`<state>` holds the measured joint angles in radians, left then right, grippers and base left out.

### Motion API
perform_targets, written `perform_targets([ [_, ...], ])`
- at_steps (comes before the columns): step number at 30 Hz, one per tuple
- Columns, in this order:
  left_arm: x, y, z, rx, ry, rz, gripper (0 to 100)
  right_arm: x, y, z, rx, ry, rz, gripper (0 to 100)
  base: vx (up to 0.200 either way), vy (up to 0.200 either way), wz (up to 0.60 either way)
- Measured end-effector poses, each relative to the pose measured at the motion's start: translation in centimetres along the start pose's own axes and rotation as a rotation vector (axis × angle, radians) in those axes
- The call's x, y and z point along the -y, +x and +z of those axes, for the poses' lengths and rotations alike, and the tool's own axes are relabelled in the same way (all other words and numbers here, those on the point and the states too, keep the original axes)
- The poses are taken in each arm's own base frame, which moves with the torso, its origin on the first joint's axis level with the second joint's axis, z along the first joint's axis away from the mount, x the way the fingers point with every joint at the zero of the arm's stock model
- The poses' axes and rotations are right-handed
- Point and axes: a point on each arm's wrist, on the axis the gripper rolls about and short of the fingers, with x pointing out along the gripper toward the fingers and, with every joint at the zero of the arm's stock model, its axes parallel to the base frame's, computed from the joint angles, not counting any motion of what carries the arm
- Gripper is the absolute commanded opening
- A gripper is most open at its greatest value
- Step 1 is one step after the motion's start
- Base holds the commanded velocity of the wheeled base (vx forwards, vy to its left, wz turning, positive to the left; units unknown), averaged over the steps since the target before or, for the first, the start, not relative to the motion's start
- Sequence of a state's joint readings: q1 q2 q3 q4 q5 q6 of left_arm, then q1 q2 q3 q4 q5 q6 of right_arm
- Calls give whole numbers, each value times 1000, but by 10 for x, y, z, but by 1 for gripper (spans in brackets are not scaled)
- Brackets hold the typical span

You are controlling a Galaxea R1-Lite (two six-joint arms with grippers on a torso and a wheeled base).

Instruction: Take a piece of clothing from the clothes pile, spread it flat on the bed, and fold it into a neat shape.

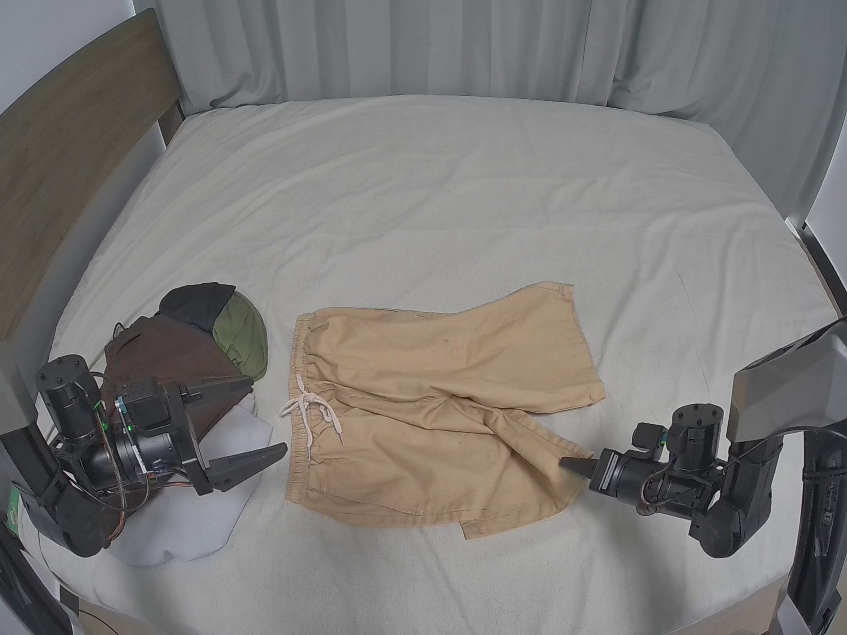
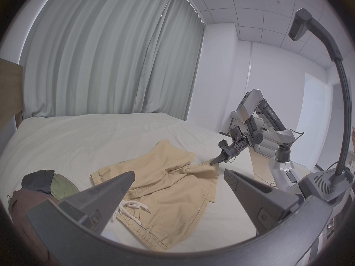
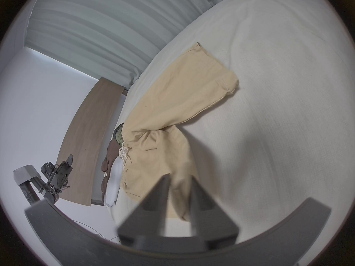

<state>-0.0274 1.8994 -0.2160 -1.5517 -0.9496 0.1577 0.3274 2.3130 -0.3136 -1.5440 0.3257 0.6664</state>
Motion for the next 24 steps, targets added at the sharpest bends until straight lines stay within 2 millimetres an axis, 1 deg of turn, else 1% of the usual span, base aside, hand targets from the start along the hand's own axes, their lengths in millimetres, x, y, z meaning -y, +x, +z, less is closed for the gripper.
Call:
perform_targets([
  [6, 0, 0, -1, -2, -3, 0, 100, 0, 4, 6, 46, -11, -18, 0, 0, 0, 0],
  [11, 0, 0, -1, -3, -5, -2, 100, 1, 11, 18, 116, -22, -29, 0, 0, 0, 0],
  [18, 0, 0, -2, -5, -7, -1, 100, 10, 15, 32, 180, -90, -56, 0, 0, 0, 0],
  [24, -1, 0, -2, -6, -8, 0, 100, 20, 23, 35, 205, -100, -93, 0, 0, 0, 0],
])
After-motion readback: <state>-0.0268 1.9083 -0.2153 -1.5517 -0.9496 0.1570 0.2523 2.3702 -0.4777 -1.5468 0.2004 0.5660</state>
